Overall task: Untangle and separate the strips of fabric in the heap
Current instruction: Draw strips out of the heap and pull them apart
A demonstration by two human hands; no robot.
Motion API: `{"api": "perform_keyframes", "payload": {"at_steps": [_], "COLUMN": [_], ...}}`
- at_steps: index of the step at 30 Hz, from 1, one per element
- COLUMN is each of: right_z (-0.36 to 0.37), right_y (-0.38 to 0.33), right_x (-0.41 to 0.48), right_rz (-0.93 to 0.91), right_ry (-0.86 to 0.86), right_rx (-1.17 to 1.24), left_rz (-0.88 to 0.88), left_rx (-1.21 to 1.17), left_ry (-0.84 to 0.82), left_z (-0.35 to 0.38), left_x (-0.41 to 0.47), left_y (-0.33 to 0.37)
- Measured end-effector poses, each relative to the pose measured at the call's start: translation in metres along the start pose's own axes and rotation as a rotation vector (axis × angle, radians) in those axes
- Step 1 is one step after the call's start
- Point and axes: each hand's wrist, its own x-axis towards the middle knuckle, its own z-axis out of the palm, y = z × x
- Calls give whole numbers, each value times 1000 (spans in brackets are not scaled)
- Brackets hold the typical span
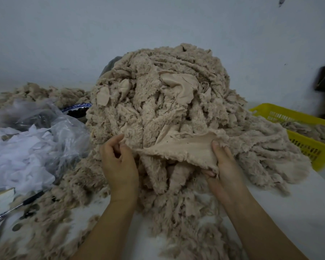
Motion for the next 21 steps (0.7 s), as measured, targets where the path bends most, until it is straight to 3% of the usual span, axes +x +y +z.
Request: {"api": "perform_keyframes", "payload": {"at_steps": [5,7,11,13,15,18,21], "right_z": [-12,-12,5,12,15,17,17], "right_y": [-17,-17,0,8,13,18,18], "right_x": [10,7,-9,-17,-23,-28,-30], "right_rz": [-28,19,46,11,-42,-99,-105], "right_ry": [86,42,-128,-198,-264,-377,-444], "right_rx": [157,75,-220,-473,-722,-899,-849], "left_rz": [-131,-96,245,312,291,245,172], "left_rx": [44,123,369,343,292,244,191], "left_ry": [100,-43,-414,-638,-755,-667,-596], "left_z": [-10,-7,6,11,14,14,10], "left_x": [18,14,-9,-20,-28,-31,-29], "left_y": [-2,-1,9,12,12,13,14]}}
